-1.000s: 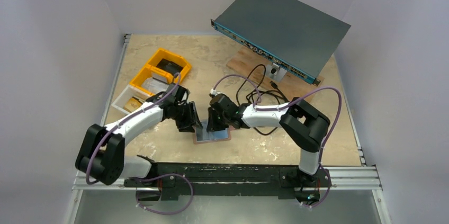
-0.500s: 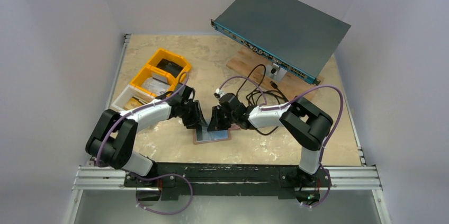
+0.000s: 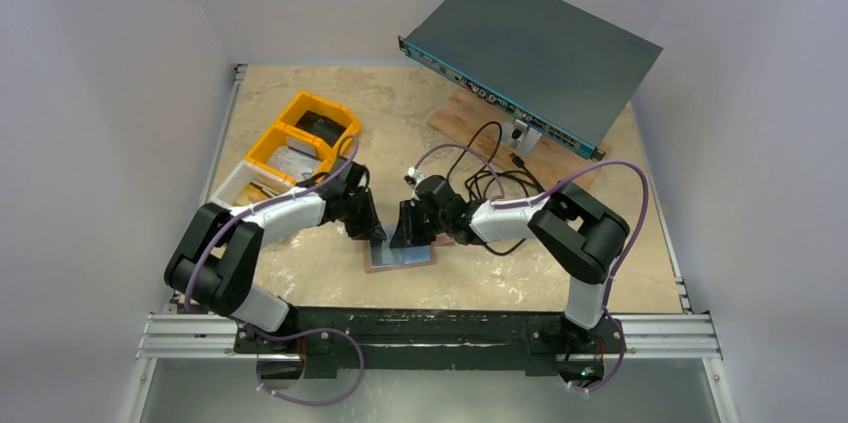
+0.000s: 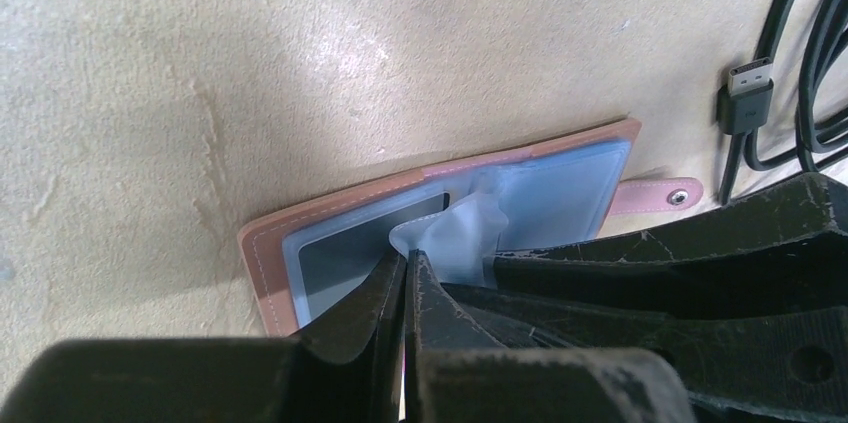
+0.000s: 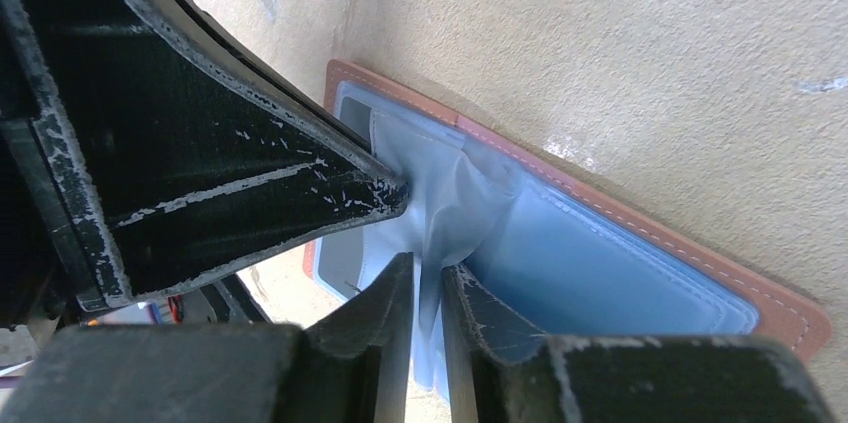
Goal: Take the credit cards out of the card holder
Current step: Remove the credit card from the card holder.
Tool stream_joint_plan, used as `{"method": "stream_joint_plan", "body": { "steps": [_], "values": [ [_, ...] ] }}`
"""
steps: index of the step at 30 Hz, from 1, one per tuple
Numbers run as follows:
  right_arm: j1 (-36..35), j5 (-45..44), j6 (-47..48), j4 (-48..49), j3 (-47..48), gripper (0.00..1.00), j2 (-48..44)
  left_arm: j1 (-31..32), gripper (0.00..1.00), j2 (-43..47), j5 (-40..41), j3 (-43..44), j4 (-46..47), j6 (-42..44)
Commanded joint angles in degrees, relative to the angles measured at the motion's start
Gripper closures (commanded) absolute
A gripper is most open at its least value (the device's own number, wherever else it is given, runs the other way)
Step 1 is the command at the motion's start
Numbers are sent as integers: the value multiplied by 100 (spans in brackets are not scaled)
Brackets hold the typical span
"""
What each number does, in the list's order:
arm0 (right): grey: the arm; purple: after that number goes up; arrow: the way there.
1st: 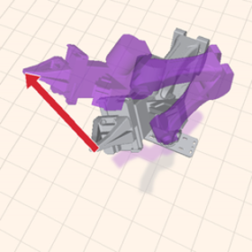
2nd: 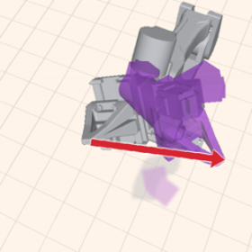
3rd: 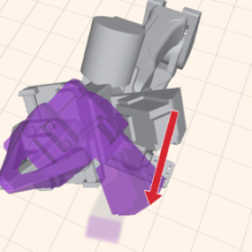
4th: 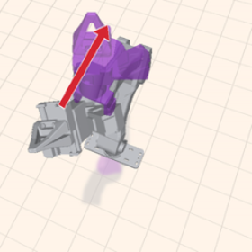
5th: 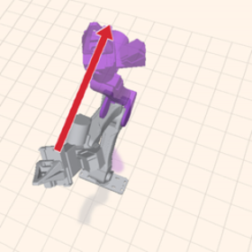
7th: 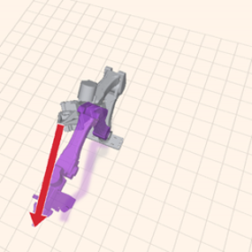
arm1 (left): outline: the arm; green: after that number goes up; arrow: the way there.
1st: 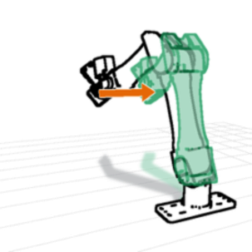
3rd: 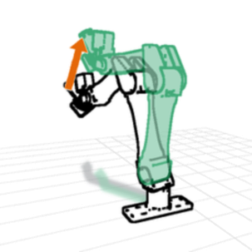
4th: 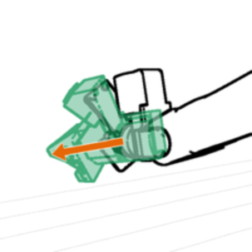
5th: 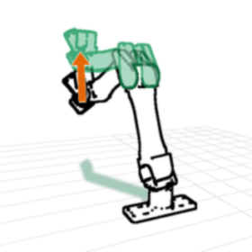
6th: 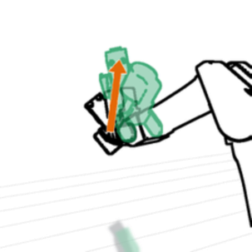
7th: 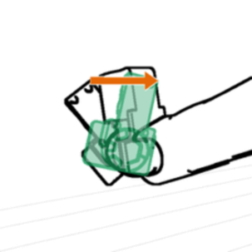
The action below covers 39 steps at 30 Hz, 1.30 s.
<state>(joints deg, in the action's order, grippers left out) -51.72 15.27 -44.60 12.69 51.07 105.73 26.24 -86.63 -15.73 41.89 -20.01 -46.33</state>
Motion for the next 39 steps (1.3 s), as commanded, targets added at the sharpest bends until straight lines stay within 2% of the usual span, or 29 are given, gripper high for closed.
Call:
{"method": "stream_joint_plan", "body": {
  "steps": [1, 9, 12, 17, 31, 34, 39],
  "values": [
    [-31, -12, 224, -700, 0, 79, -129, 47, 100, 264, 257, -8, -197, 84],
    [-31, -310, 267, -1322, 330, 61, -816, 63, 100, 680, 165, 4, -513, 46],
    [-31, -554, 268, -1579, 319, 58, -1064, 114, 100, 754, 27, 52, -504, 2],
    [-31, -937, 219, -1835, 234, 57, -1502, 308, 97, 644, -174, 244, -398, -130],
    [-22, -2061, -49, -2670, -114, 57, -2564, 817, 67, -514, -672, 1229, 171, -557],
    [-21, -2214, -92, -2779, -166, 57, -2730, 832, 62, -848, -783, 1289, 341, -639],
    [-22, -2095, -85, -2753, -187, 57, -2737, 833, 62, -1101, -899, 1316, 434, -683]
  ]
}}
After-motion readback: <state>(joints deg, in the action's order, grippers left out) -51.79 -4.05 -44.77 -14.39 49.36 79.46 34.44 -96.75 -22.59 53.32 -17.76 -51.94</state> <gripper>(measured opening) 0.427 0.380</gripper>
